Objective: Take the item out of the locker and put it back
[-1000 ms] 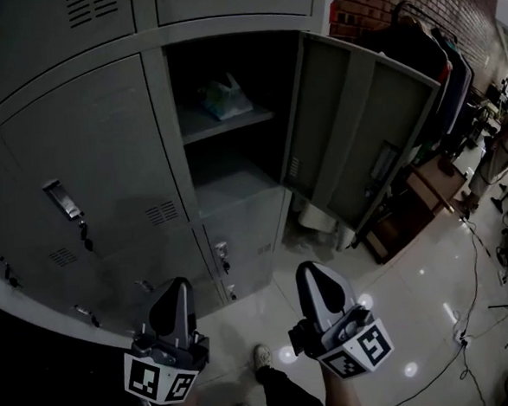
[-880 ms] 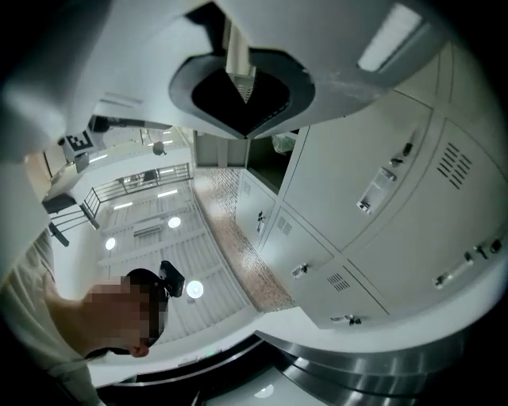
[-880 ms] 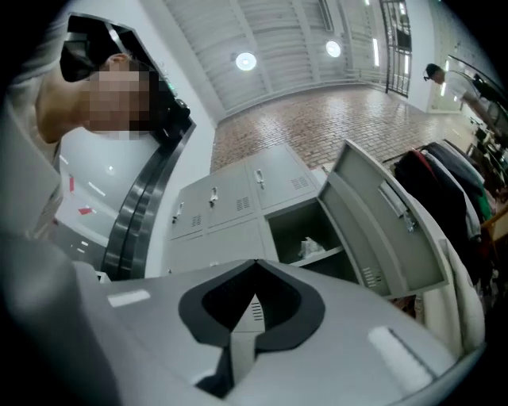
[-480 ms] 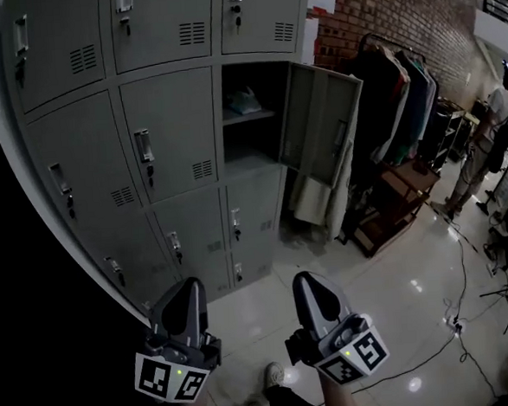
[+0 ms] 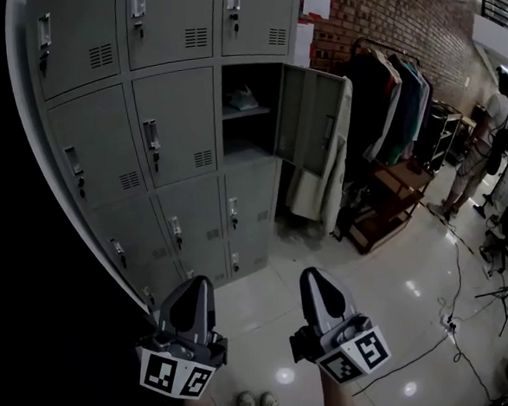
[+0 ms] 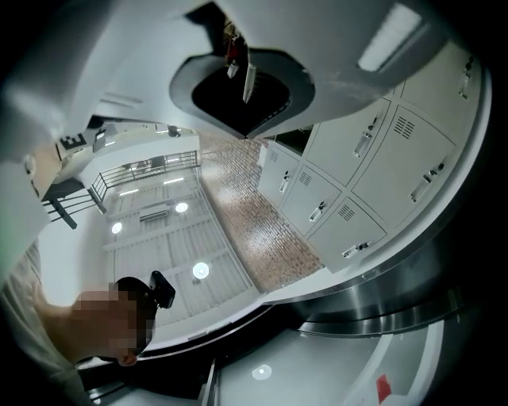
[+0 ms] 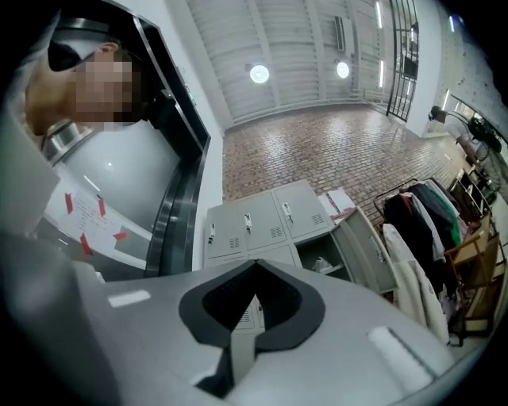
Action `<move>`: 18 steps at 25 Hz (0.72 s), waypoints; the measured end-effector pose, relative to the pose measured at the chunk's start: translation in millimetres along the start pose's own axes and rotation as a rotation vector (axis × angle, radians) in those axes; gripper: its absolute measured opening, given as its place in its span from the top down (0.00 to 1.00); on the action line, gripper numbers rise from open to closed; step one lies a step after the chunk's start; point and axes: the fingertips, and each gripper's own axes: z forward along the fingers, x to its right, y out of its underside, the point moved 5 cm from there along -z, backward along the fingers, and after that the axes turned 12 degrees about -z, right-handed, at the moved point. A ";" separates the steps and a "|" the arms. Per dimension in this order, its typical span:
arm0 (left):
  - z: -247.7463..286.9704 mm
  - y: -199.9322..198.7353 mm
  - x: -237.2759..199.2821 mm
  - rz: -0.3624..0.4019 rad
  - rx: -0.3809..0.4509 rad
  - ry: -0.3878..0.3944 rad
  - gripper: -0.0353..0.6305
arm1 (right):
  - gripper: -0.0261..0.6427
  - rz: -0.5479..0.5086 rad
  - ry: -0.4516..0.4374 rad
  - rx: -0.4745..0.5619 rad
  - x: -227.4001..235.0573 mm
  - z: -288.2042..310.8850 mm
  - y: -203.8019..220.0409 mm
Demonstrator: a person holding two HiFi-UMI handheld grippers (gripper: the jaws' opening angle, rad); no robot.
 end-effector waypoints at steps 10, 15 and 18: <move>-20.1 -2.5 9.0 0.026 -0.008 -0.035 0.94 | 0.95 0.048 -0.003 -0.027 -8.4 -5.2 9.5; -19.2 -6.8 5.6 0.029 0.007 -0.053 0.94 | 0.95 0.045 -0.010 -0.014 -6.8 -1.9 4.4; -15.1 -7.3 7.4 0.029 0.015 -0.047 0.94 | 0.95 0.045 -0.012 -0.011 -4.7 -1.8 3.0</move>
